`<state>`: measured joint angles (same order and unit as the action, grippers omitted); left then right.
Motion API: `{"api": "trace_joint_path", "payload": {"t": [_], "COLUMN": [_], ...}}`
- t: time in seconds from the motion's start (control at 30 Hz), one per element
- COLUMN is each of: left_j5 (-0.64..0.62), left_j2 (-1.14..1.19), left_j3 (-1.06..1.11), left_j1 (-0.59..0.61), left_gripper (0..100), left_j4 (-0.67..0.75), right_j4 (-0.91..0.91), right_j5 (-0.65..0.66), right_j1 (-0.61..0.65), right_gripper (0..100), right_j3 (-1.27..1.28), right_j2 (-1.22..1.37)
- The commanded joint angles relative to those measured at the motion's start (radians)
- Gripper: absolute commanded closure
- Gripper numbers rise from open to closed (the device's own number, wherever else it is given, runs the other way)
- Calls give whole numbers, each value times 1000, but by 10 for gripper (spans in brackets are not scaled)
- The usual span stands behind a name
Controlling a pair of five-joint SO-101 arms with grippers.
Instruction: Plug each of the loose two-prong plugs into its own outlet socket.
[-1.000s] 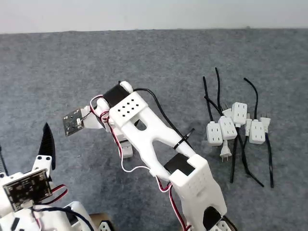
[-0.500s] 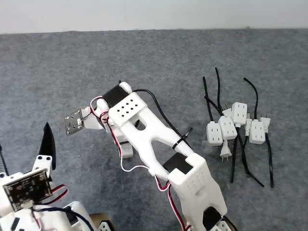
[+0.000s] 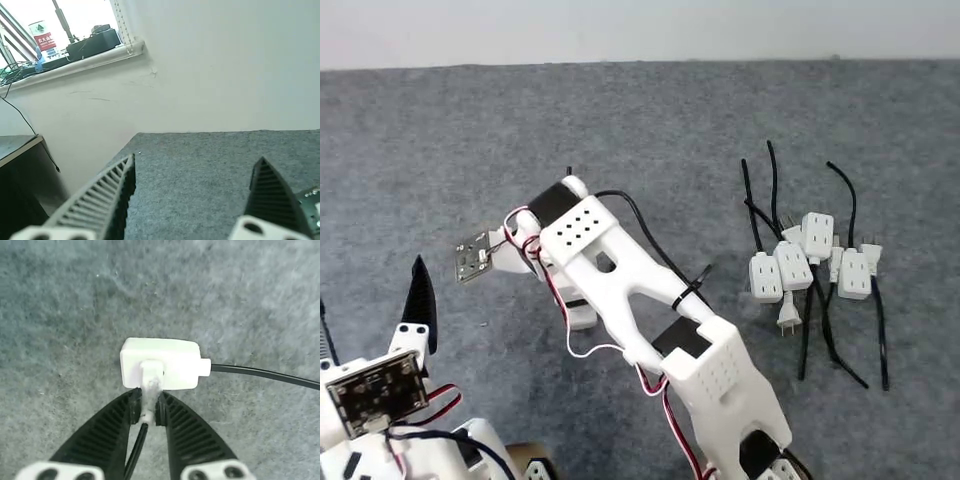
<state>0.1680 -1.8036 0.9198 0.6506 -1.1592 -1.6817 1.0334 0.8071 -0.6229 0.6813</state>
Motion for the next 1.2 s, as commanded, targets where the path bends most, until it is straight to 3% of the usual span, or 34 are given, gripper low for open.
{"api": "trace_joint_path", "payload": {"t": [0.0, 1.17], "left_j5": [5, 6], "left_j2": [-15, -15], "left_j3": [-4, 67], "left_j1": [-6, -9], "left_gripper": [646, 646], "left_j4": [-5, 25], "right_j4": [7, 77], "right_j5": [-15, -41], "right_j1": [28, 51], "right_gripper": [991, 991], "right_j3": [-2, -26], "right_j2": [24, 166]}}
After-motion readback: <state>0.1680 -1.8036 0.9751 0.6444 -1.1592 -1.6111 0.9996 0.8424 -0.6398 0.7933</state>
